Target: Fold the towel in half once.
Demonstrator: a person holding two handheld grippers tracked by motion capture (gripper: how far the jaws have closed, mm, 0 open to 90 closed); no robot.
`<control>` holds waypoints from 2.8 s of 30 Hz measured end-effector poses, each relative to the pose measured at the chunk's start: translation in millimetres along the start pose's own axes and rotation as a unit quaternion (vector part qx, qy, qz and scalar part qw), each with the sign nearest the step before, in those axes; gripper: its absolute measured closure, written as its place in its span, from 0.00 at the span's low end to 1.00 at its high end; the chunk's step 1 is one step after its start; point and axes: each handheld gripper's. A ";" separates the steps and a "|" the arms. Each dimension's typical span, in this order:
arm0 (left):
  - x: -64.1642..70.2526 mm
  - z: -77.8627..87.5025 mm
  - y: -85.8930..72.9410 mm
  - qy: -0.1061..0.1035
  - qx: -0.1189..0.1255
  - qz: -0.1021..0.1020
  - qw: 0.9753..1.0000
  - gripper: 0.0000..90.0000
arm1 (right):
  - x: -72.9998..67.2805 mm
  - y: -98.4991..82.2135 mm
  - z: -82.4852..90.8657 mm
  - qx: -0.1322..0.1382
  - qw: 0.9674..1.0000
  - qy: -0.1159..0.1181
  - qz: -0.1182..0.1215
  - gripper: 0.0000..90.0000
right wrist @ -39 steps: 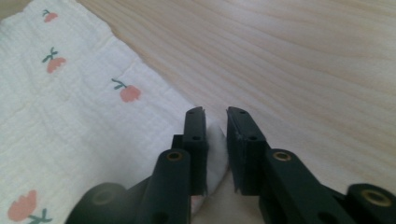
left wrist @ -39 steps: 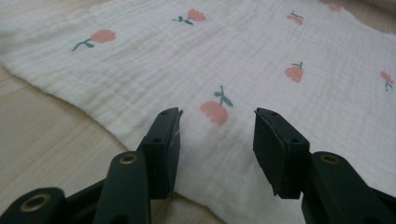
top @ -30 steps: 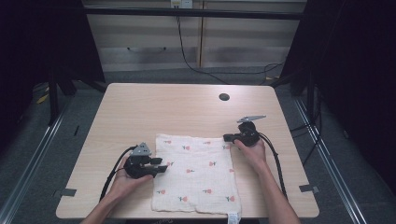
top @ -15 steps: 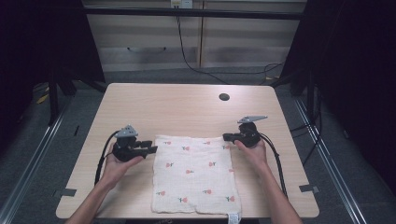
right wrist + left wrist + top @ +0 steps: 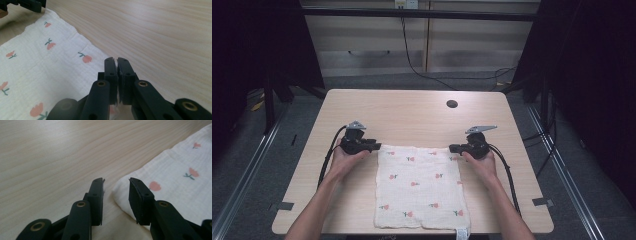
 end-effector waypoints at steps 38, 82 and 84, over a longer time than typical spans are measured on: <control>25.2 12.3 2.5 -0.043 0.041 -0.022 0.998 0.98 | 6.4 10.1 22.3 0.039 0.999 -0.012 -0.003 0.97; 45.9 70.7 61.4 -0.072 0.128 -0.024 0.989 0.98 | 15.2 77.9 60.9 0.069 0.996 -0.050 0.041 0.97; 47.5 75.2 65.0 -0.073 0.136 -0.025 0.988 0.98 | 15.9 83.0 63.8 0.074 0.995 -0.054 0.042 0.97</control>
Point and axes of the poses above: each handheld gripper's, and its own axes: z roughly backward along the jaws, y roughly out of its top, x roughly to its right, and after that the axes turned 15 degrees about z, right-handed
